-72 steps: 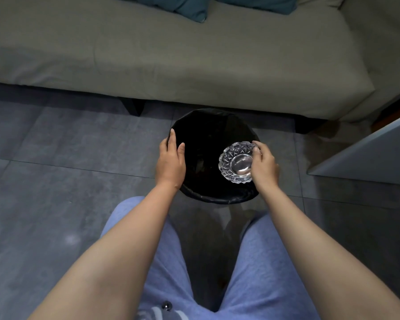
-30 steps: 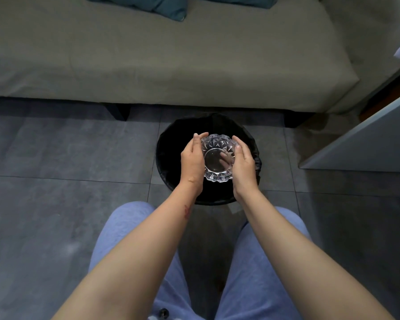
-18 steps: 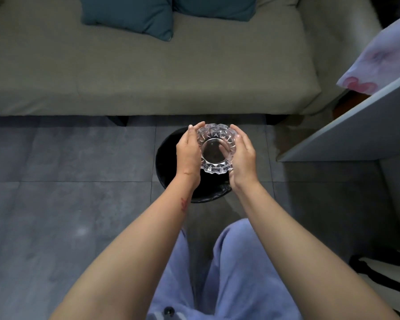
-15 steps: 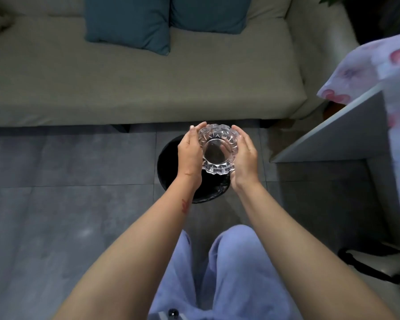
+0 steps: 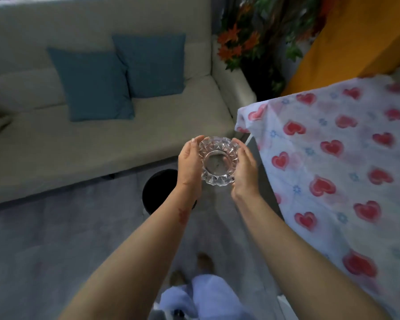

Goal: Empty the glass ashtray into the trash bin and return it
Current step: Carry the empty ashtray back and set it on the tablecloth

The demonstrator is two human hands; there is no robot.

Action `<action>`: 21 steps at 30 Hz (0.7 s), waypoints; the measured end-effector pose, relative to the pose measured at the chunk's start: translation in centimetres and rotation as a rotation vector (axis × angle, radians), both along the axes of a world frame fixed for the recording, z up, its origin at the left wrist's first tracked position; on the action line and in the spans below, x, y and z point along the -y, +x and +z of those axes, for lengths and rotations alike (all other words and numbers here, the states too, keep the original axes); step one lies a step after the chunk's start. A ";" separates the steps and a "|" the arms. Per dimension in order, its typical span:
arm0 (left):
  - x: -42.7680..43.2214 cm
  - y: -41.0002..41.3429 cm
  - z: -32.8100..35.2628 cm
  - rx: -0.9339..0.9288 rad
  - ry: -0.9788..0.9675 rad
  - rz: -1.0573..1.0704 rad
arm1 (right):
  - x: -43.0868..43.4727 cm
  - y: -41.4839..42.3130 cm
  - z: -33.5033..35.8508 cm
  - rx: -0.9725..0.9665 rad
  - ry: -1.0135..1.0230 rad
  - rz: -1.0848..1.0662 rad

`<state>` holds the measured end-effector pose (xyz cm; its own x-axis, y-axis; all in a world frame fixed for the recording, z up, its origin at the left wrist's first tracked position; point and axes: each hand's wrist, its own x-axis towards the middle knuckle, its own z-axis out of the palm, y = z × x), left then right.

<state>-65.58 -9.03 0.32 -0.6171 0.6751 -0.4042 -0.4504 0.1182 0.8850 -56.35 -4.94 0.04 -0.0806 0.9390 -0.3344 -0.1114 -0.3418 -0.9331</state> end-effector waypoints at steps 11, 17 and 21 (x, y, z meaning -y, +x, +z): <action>0.7 11.8 5.3 0.008 0.055 -0.397 | 3.2 13.1 4.9 -0.100 0.012 -0.402; 1.2 20.7 6.0 -0.013 -0.017 -0.694 | 5.9 21.9 5.8 -0.001 0.026 -0.620; 1.5 27.2 6.4 -0.031 0.009 -0.816 | 7.8 27.6 6.1 0.077 0.036 -0.749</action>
<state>-38.43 -10.52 6.77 0.0598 0.9200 -0.3873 -0.2004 0.3911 0.8983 -28.71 -12.71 6.16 0.6062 0.7438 -0.2814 -0.2360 -0.1697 -0.9568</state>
